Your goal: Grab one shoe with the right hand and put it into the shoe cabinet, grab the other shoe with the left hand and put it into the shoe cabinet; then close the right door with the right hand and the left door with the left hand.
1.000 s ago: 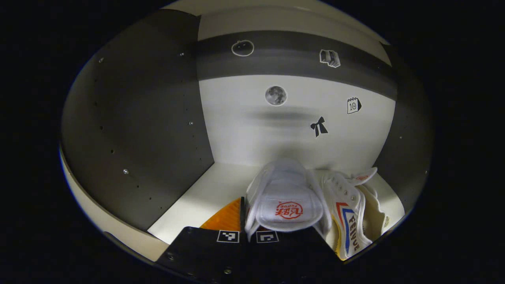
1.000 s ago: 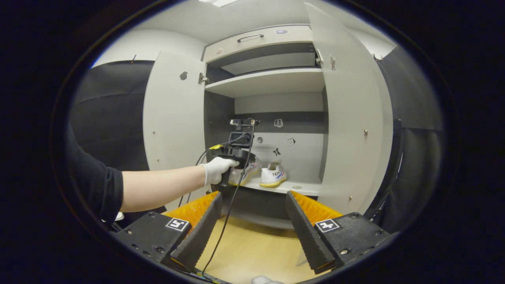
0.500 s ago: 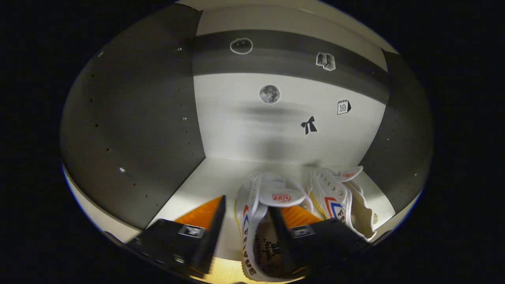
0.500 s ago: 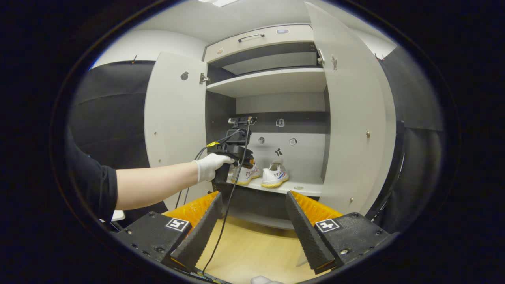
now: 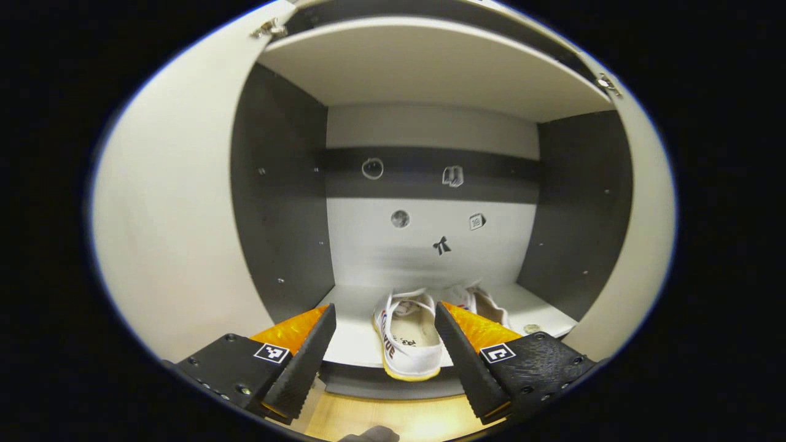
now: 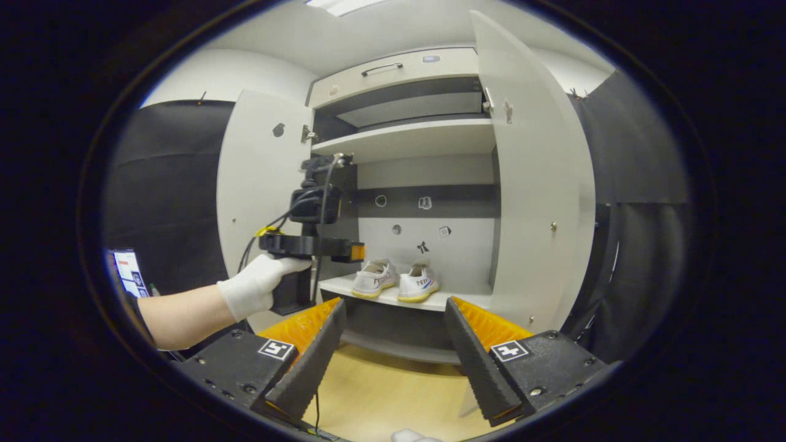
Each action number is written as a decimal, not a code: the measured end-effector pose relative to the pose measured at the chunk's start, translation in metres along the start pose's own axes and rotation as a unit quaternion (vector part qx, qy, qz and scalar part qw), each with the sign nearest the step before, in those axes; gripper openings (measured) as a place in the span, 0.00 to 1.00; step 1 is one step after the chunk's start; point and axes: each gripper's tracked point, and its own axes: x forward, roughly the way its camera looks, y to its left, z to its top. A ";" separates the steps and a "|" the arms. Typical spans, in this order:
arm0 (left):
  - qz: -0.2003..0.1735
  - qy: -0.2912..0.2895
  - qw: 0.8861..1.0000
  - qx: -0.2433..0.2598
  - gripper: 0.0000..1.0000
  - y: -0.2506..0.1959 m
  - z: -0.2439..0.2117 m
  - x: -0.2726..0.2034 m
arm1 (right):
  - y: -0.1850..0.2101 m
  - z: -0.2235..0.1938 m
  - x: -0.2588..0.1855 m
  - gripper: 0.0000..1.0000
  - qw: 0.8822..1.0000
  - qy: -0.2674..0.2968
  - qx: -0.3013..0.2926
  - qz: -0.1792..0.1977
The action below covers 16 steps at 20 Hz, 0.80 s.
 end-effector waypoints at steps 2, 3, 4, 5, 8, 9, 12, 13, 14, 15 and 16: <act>-0.009 -0.034 0.999 0.006 0.97 -0.005 0.013 -0.042 | -0.003 0.007 -0.005 1.00 1.000 -0.009 0.006 -0.014; -0.011 -0.046 0.999 0.008 0.96 -0.005 0.016 -0.061 | -0.003 0.010 -0.008 1.00 1.000 -0.011 0.004 -0.020; -0.015 -0.061 0.998 0.007 0.96 -0.005 0.019 -0.082 | -0.004 0.012 -0.010 1.00 1.000 -0.013 0.001 -0.027; -0.017 -0.069 0.997 0.005 0.96 -0.004 0.021 -0.103 | -0.004 0.014 -0.014 1.00 0.999 -0.017 -0.003 -0.033; -0.015 -0.095 0.995 0.003 0.96 0.009 0.018 -0.161 | -0.003 0.018 -0.028 1.00 0.998 -0.020 -0.009 -0.059; -0.016 -0.099 0.995 0.001 0.96 0.013 0.015 -0.177 | -0.003 0.020 -0.034 1.00 0.997 -0.022 -0.007 -0.067; -0.010 -0.105 0.994 0.003 0.96 0.032 -0.001 -0.226 | 0.002 0.027 -0.054 1.00 0.995 -0.032 -0.012 -0.093; -0.008 -0.103 0.995 0.001 0.96 0.038 -0.009 -0.240 | 0.003 0.029 -0.061 1.00 0.994 -0.036 -0.015 -0.101; -0.004 -0.098 0.995 -0.005 0.96 0.044 -0.017 -0.252 | 0.005 0.031 -0.069 1.00 0.993 -0.038 -0.016 -0.107; -0.005 -0.097 0.995 -0.009 0.96 0.048 -0.022 -0.263 | 0.008 0.031 -0.076 1.00 0.993 -0.039 -0.015 -0.112; 0.001 -0.094 0.995 -0.011 0.96 0.055 -0.027 -0.274 | 0.011 0.031 -0.084 1.00 0.992 -0.041 -0.015 -0.116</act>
